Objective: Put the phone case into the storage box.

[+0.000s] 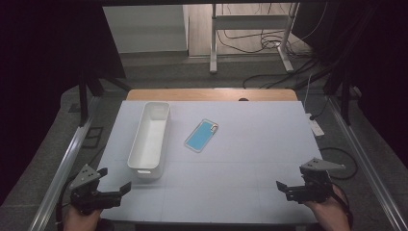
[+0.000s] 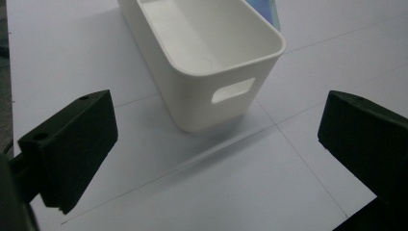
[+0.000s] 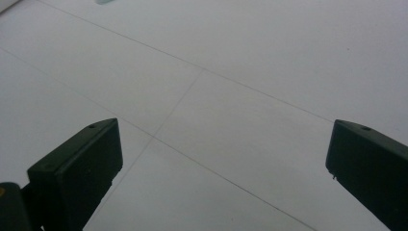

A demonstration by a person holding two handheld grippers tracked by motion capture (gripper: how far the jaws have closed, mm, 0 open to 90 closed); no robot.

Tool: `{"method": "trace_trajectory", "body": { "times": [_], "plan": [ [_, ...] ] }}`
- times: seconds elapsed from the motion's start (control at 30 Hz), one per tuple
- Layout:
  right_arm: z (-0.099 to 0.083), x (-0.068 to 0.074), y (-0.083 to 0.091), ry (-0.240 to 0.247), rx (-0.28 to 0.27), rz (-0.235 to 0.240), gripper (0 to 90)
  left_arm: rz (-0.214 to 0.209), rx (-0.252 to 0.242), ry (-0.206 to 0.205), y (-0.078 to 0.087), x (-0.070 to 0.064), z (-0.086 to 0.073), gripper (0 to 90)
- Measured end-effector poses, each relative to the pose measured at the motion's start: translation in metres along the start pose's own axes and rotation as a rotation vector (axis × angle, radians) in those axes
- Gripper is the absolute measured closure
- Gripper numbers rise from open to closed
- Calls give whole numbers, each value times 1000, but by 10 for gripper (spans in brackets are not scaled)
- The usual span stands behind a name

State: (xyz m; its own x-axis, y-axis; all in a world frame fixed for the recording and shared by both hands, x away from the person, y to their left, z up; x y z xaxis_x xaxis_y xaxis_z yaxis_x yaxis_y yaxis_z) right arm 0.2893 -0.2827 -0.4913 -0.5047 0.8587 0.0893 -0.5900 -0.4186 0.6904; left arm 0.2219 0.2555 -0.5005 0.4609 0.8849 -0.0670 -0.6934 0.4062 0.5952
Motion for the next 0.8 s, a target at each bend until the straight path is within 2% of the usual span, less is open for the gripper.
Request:
{"method": "trace_trajectory", "body": {
  "times": [0.8],
  "plan": [
    [17,13,-14,47,11,50,0,-1,1,-1,0,0,0,11]
  ]
}}
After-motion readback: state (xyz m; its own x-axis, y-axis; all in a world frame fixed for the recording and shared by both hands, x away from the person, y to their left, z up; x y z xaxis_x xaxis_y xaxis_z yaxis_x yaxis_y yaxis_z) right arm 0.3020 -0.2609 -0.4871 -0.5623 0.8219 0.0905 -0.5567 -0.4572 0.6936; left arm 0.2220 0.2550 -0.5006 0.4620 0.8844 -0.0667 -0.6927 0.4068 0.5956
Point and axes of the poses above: each handheld gripper's, and its own axes: y roughly backward along the jaws, z roughly out of its top, x roughly to its left, the point moved 6 cm from there along -y, roughly forward along the jaws, and after that the axes turned 4 degrees about -y, right-handed, at the moved point
